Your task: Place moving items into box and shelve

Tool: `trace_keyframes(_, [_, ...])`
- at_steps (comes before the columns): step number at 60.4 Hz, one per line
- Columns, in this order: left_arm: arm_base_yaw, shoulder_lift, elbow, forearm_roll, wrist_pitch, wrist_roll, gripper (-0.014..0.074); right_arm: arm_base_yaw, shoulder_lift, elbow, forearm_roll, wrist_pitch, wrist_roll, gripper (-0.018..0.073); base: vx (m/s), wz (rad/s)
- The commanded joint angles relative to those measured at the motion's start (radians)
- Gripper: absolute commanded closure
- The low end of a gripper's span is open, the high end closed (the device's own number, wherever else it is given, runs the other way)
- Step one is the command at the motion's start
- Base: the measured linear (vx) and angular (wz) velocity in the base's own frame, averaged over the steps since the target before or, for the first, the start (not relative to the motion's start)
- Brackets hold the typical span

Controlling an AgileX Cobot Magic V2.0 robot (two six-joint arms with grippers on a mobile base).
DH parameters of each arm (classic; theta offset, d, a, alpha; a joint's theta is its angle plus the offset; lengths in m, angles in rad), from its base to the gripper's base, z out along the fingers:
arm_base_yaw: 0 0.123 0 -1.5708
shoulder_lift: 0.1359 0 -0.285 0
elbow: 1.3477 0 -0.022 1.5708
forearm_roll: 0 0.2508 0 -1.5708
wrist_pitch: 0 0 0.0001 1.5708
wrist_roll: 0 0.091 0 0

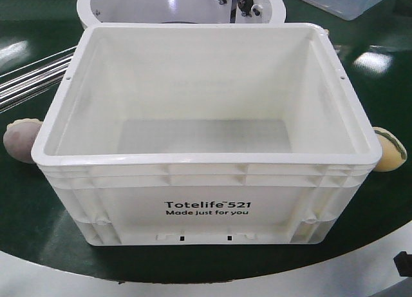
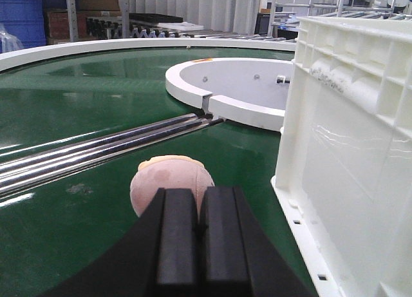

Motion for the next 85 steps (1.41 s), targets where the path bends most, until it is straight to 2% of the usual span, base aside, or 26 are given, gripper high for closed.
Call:
trace_keyframes(1, [-0.003,-0.008,0.016,-0.009,-0.077,-0.006,0.044,-0.005,-0.024,0.005,-0.007,-0.085,-0.011,0.0568,0.0,0.0])
trace_keyframes(45, [-0.003,-0.008,0.015,-0.009,-0.08,-0.006,0.044,-0.005,-0.024,0.005,-0.007,-0.087,-0.012,0.0568,0.0,0.0])
trace_keyframes(59, [-0.003,-0.008,0.011,-0.01,-0.164,-0.01,0.044,-0.005,-0.024,0.005,-0.007,-0.194,-0.01,0.0568,0.0,0.0])
trace_keyframes(71, [-0.003,-0.008,0.004,-0.009,-0.247,-0.088,0.044,-0.004,-0.024,-0.007,-0.007,-0.32,0.011,0.0566,0.0,0.0])
trace_keyframes(79, [-0.003,-0.008,-0.085,-0.001,-0.222,-0.076,0.044,-0.004,-0.019,-0.136,-0.007,-0.21,0.029,0.0564,0.0,0.0])
trace_keyframes(85, [-0.003,0.008,-0.204,0.002,-0.165,-0.003,0.044,-0.004,0.024,-0.29,-0.029,-0.073,0.016,0.0564,0.0,0.0])
